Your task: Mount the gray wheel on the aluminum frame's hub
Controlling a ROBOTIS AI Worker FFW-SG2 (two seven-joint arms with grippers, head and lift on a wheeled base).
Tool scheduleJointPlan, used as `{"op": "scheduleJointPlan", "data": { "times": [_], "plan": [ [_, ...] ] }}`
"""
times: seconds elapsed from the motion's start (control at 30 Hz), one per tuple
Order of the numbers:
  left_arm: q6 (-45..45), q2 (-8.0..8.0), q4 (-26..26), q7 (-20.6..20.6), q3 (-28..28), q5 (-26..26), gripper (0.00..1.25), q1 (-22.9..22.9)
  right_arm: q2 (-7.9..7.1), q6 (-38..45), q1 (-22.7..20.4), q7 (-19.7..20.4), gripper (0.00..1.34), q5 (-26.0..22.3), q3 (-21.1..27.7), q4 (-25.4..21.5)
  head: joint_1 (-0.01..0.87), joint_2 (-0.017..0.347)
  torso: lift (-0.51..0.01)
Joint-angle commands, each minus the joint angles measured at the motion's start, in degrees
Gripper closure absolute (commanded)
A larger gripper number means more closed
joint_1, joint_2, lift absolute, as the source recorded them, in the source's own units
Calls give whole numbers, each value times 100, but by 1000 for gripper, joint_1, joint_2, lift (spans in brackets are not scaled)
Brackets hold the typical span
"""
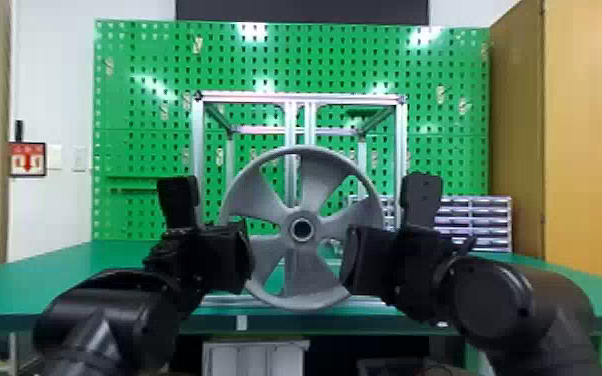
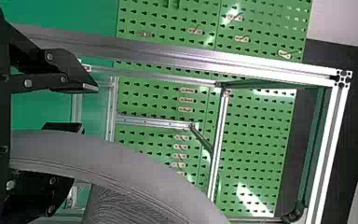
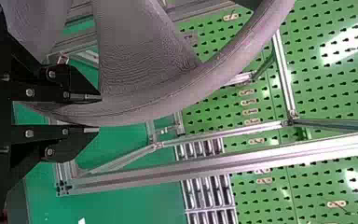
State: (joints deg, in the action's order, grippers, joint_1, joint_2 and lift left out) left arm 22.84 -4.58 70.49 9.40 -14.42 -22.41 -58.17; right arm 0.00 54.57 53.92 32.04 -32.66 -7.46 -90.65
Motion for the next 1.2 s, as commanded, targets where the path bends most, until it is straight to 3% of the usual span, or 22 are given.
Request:
{"op": "scheduleJointPlan", "data": {
  "times": [0.0, 0.3, 0.47, 0.73, 0.93, 1.17],
  "plan": [
    [-16, 1, 0, 0, -17, -9, 823, 8, 5, -26, -13, -4, 1099, 14, -1, 12, -5, 6, -499],
    [-25, 9, 0, 0, -44, -18, 817, 8, 5, -52, -40, -4, 1095, 22, -9, 12, -5, 6, -499],
    [-42, 9, 0, 0, -52, -18, 806, 8, 5, -105, -48, -4, 999, 40, -9, 12, -5, 6, -499],
    [-51, 9, 35, 0, -61, 52, 754, 17, 5, -237, -101, -4, 711, 40, -9, 12, -5, 6, -499],
    [-51, 9, 53, -9, -61, 52, 610, 25, 5, -263, -110, -13, 527, 40, -9, 12, -5, 6, -499],
    [-60, 9, 53, -35, -61, 61, 395, 43, 5, -333, -145, -66, 134, 40, -1, 12, -5, 6, -499]
  ]
}}
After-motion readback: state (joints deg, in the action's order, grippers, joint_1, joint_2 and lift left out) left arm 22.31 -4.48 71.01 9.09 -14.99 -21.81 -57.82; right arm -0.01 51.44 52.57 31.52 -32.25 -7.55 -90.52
